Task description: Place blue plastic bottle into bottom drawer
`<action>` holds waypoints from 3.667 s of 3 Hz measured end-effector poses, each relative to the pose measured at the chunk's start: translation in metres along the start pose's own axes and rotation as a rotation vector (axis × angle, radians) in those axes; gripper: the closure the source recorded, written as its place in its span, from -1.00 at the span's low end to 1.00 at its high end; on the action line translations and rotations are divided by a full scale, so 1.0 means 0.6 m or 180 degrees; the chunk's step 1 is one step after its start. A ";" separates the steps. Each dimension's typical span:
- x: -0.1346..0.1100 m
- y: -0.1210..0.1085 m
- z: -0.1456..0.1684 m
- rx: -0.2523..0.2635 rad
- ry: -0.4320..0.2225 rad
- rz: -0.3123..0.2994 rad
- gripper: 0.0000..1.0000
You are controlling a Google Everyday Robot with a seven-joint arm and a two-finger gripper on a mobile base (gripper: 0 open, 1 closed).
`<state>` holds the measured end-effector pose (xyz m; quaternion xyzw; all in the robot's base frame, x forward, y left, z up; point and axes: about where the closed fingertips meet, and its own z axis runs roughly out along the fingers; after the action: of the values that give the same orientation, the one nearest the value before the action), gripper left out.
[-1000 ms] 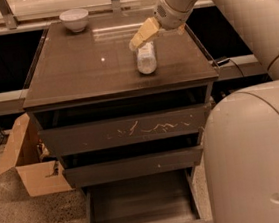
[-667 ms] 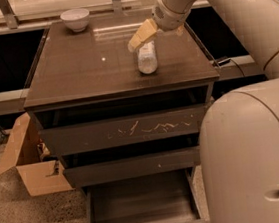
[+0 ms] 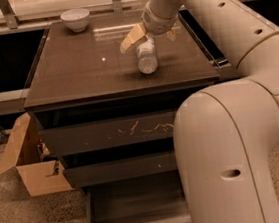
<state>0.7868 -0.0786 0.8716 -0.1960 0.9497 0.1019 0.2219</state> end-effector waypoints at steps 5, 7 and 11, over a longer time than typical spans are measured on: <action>-0.006 -0.009 0.032 -0.0266 -0.0073 0.0379 0.72; -0.009 -0.006 -0.056 -0.0916 -0.0678 0.0031 1.00; 0.130 0.172 -0.203 -0.0905 -0.0868 -0.1551 1.00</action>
Offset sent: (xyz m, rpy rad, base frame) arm 0.0209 0.0108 -0.0291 0.0501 0.0801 -0.0845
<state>0.6325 -0.0452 0.9540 -0.4314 0.8125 0.2029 0.3355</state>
